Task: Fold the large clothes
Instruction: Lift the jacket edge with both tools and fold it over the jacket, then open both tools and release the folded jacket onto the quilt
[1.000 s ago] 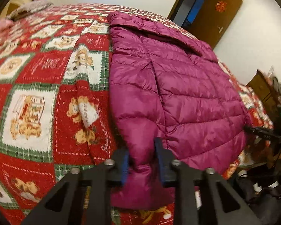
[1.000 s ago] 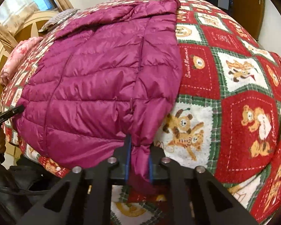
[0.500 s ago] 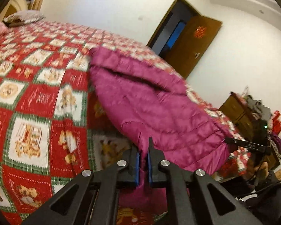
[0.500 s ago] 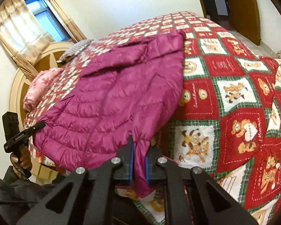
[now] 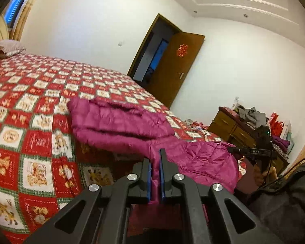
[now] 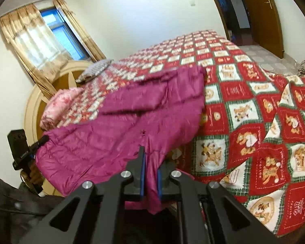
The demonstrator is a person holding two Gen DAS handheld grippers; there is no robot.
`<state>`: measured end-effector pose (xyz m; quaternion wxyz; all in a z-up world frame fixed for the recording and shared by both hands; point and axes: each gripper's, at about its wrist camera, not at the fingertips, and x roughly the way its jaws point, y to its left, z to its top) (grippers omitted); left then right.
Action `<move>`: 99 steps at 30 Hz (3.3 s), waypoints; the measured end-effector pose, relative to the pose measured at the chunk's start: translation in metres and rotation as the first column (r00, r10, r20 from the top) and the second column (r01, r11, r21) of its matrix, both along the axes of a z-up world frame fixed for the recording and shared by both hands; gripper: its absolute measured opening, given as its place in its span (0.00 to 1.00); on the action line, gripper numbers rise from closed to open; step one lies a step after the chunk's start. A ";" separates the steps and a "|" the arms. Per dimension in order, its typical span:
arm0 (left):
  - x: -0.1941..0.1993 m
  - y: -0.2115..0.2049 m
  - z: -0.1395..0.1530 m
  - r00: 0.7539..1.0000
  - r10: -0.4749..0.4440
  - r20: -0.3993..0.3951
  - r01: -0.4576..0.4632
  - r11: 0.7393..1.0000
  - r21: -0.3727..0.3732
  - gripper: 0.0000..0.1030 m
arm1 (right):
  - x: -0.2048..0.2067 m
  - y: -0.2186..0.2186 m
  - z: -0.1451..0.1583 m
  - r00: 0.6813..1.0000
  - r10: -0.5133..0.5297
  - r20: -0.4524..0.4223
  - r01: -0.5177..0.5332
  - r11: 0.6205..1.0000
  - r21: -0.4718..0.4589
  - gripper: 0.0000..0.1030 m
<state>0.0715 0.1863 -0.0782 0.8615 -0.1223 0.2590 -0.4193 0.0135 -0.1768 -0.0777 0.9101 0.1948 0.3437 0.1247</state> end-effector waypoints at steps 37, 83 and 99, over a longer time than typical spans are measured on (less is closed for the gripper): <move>0.359 -0.092 -0.096 0.835 0.466 -0.291 -0.316 0.841 0.439 0.08 | 0.350 -0.039 -0.085 0.929 -0.356 -0.102 0.328 0.919 -0.219 0.10; 0.379 -0.185 -0.111 0.857 0.514 0.015 -0.439 0.716 0.543 0.78 | 0.416 0.070 -0.113 0.995 -0.067 -0.073 0.026 0.890 -0.456 0.18; 0.393 -0.175 -0.132 0.823 0.564 -0.064 -0.463 0.732 0.500 0.80 | 0.389 -0.028 -0.095 0.943 -0.327 -0.066 0.267 0.858 -0.440 0.10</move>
